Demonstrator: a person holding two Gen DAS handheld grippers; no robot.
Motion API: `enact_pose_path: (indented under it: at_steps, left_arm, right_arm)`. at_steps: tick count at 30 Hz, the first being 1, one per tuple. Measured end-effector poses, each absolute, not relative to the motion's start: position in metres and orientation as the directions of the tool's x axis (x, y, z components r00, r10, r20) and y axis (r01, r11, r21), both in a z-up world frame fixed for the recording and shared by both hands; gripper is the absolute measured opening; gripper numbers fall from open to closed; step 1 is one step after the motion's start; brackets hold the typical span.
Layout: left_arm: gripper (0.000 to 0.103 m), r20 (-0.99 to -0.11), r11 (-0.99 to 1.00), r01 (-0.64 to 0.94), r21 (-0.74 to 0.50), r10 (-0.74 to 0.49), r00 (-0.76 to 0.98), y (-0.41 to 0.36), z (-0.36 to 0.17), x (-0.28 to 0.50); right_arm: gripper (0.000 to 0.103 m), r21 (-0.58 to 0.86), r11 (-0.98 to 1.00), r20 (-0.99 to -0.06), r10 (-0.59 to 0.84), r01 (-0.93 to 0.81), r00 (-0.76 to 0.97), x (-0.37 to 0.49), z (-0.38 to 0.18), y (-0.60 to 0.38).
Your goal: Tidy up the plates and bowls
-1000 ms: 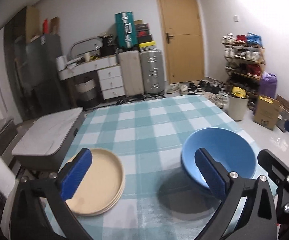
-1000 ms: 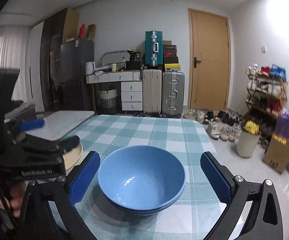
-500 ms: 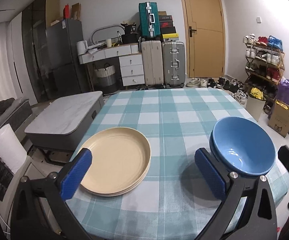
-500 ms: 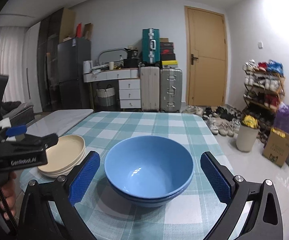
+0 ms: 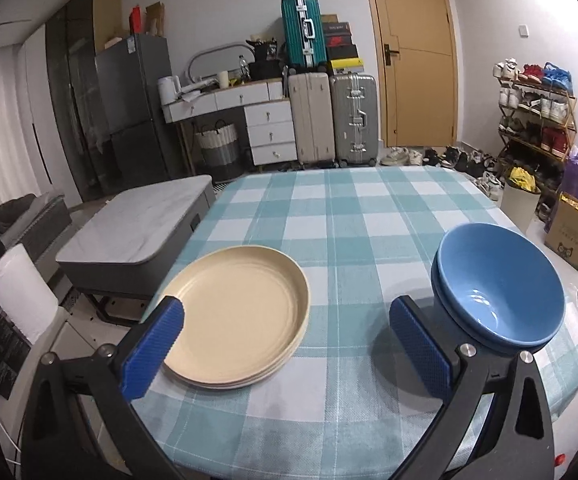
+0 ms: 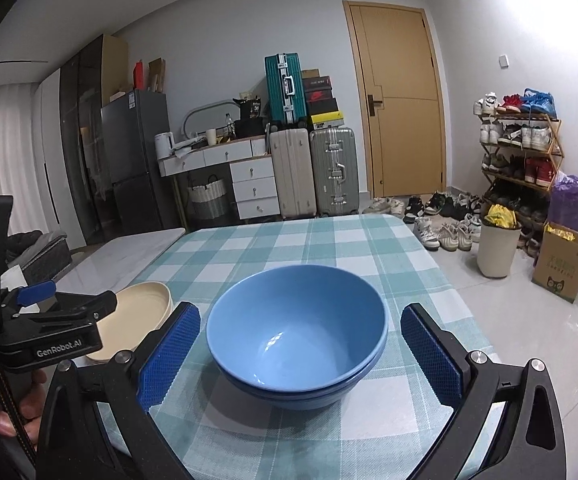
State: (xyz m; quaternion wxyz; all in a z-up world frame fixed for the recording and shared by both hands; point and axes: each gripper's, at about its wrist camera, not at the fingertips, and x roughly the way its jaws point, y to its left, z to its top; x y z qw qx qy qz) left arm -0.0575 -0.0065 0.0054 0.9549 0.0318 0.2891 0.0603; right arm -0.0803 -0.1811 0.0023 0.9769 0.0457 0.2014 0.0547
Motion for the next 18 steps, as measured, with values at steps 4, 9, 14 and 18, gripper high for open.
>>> enact_pose_path:
  at_steps: [4, 9, 14, 18]
  left_arm:
    - [0.103, -0.591, 0.996, -0.067, 0.064, 0.092, 0.801, -0.006, 0.002, -0.046]
    - [0.103, -0.633, 0.998, -0.018, 0.062, 0.053, 0.772, -0.014, -0.002, -0.028]
    - [0.103, -0.652, 0.997, 0.043, 0.069, 0.013, 0.758, -0.030, -0.002, -0.005]
    - [0.103, -0.713, 0.989, 0.137, 0.052, -0.059, 0.698, -0.052, -0.008, 0.020]
  right_arm:
    - [0.102, 0.099, 0.990, -0.393, 0.128, -0.097, 0.911, -0.075, -0.001, -0.182]
    - [0.102, 0.154, 0.981, -0.427, 0.177, -0.122, 0.886, -0.059, -0.005, -0.196]
    - [0.102, 0.111, 0.992, -0.444, 0.100, -0.056, 0.890, -0.044, -0.001, -0.216]
    - [0.102, 0.098, 0.994, -0.539, 0.096, -0.051, 0.837, -0.014, -0.001, -0.234]
